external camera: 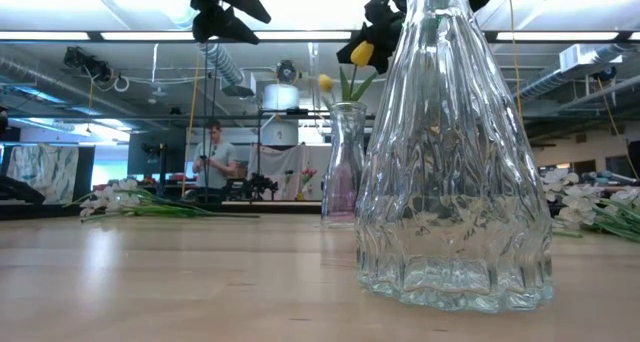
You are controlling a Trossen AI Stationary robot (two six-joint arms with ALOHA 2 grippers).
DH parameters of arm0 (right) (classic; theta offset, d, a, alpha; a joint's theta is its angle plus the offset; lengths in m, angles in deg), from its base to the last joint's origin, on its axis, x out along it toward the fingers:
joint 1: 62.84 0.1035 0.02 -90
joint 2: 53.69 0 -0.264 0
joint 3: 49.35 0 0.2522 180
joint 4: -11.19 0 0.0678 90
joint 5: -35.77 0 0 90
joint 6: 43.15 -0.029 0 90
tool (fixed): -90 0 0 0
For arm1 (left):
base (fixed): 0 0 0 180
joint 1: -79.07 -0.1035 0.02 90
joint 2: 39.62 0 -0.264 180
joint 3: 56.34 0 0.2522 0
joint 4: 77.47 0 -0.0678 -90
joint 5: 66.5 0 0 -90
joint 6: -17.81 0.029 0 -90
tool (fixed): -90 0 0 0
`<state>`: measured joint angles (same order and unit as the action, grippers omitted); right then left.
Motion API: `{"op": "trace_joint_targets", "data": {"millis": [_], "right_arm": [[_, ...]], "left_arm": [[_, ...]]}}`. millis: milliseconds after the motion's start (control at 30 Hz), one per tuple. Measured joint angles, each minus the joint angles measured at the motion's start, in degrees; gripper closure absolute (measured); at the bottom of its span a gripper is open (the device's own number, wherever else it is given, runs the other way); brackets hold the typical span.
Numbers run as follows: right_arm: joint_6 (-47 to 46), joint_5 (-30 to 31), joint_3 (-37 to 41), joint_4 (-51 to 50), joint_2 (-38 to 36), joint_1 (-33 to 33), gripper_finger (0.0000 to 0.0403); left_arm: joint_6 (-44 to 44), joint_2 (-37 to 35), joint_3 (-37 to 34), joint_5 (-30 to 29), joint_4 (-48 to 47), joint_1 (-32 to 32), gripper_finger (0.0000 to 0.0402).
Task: Sort flowers into vase by color
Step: Put the bottom right red flower into the top transparent vase
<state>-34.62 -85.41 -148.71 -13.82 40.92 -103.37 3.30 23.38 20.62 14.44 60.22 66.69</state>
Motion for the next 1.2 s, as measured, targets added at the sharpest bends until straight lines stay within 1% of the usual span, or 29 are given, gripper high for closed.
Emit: {"op": "trace_joint_targets", "data": {"millis": [133, 233, 300, 500, 633, 700, 800, 900, 967, 1133, 1200], "right_arm": [[-0.48, -0.07, -0.34, 0.06, -0.54, -0.53, 0.0297], [-1.27, -0.14, -1.76, 0.24, -1.02, -1.57, 0.0297], [-1.41, -0.11, -3.25, 0.37, -1.08, -2.26, 0.0297], [-1.49, -0.16, -8.12, -0.24, -1.62, -4.78, 0.0297], [-1.84, 0.62, -11.6, -1.47, -1.94, -6.48, 0.0297], [-2.34, 2.63, -13.42, -2.86, -2.63, -7.33, 0.0297], [-0.85, 5.01, -15.57, -10.12, -4.61, -8.95, 0.0297], [1.63, 7.24, -17.05, -20.79, -6.96, -10.54, 0.0297], [1.97, 7.78, -17.25, -27.09, -8.89, -11.53, 0.0297], [1.63, 7.57, -17.29, -41.97, -13.24, -12.66, 0.0297], [1.68, 7.43, -17.29, -47.19, -14.51, -12.46, 0.0297]], "left_arm": [[-3.07, 0.0, 0.0, 1.37, -1.75, -0.45, 0.0127], [-6.42, 0.0, 0.0, 5.73, -3.46, -1.95, 0.0127], [-8.8, -0.01, 0.0, 7.57, -4.34, -3.0, 0.0127], [-15.29, -0.02, 0.02, 8.39, -4.04, -5.17, 0.0127], [-22.93, -0.01, 0.02, 9.22, -3.94, -6.12, 0.0127], [-27.57, -0.02, 0.02, 10.64, -3.92, -6.45, 0.0127], [-33.46, -0.02, 0.02, 13.53, -4.03, -6.52, 0.0127], [-34.45, -0.02, 0.02, 15.71, -6.21, -6.48, 0.0127], [-32.81, 0.17, 0.02, 15.52, -9.7, -6.4, 0.0127], [-21.03, 1.2, 0.02, 13.59, -18.81, -5.48, 0.0127], [-18.58, 1.16, 0.04, 12.69, -20.84, -5.4, 0.0127]]}}
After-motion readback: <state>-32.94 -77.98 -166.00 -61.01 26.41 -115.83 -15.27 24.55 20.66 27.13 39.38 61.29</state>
